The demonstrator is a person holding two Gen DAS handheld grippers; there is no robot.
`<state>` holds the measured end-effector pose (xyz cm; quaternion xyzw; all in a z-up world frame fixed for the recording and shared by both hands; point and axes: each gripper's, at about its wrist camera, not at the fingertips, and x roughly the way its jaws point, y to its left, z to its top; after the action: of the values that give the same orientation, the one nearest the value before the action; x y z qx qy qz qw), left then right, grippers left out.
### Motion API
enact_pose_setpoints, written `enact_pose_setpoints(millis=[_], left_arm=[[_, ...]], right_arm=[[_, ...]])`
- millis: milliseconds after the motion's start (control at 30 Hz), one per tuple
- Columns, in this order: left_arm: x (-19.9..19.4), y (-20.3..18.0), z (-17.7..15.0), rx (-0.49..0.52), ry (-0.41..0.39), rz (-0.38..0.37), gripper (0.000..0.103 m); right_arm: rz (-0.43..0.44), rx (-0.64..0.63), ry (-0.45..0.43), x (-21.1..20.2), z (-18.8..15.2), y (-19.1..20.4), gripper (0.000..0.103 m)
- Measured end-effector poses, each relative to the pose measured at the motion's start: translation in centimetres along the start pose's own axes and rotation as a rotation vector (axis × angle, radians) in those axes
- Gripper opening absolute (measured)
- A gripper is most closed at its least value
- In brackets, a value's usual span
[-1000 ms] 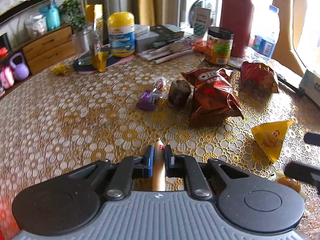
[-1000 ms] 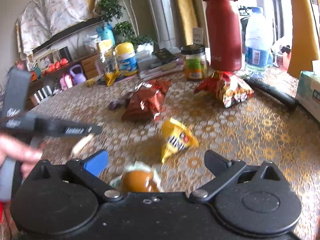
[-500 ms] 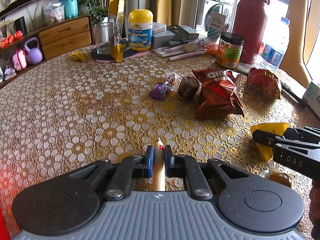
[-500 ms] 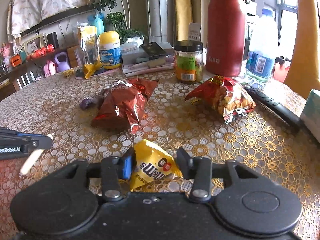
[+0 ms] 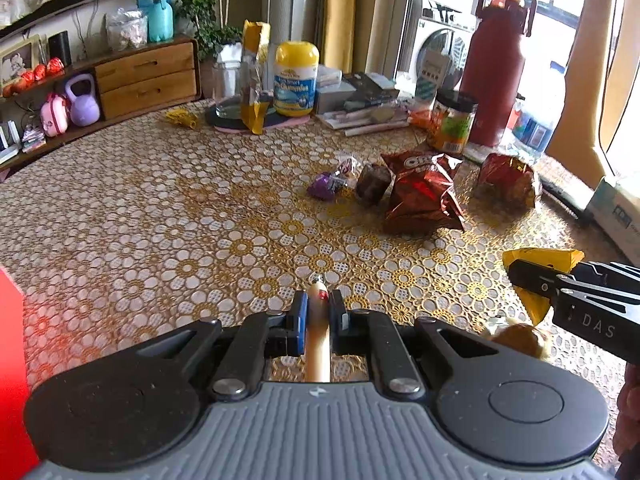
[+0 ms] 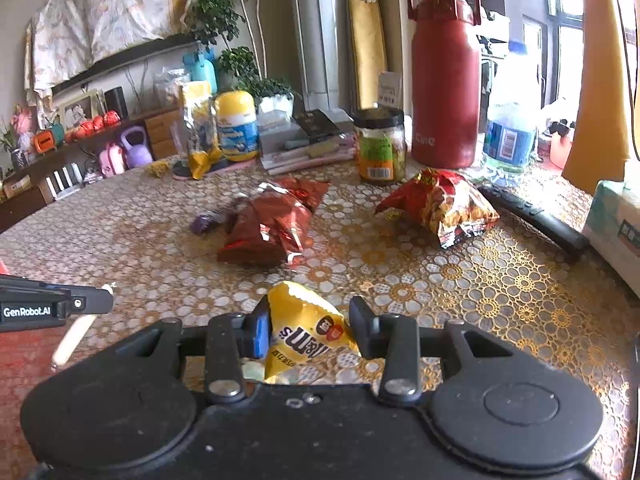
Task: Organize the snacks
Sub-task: 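Lift the stick and M&M's packet and carry both over the shoebox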
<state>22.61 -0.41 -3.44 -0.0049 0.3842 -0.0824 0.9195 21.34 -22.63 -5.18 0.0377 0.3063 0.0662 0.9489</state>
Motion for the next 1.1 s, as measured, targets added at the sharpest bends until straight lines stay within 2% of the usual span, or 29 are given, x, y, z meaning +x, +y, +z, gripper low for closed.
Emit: enact_pose_setpoints(millis=[400,1100], left_arm=[[-7.1,1.7,-1.3,-0.04,-0.093,0.016,0.01],[-16.9,7.4,-3.2,-0.158,-0.249,0.111,0.01]], right_arm=[[0.075,-0.05,-0.055,-4.6,0.2,4.2,0.039],[0.244,-0.198,-0.158,-11.0,1.9,13.5,0.038]])
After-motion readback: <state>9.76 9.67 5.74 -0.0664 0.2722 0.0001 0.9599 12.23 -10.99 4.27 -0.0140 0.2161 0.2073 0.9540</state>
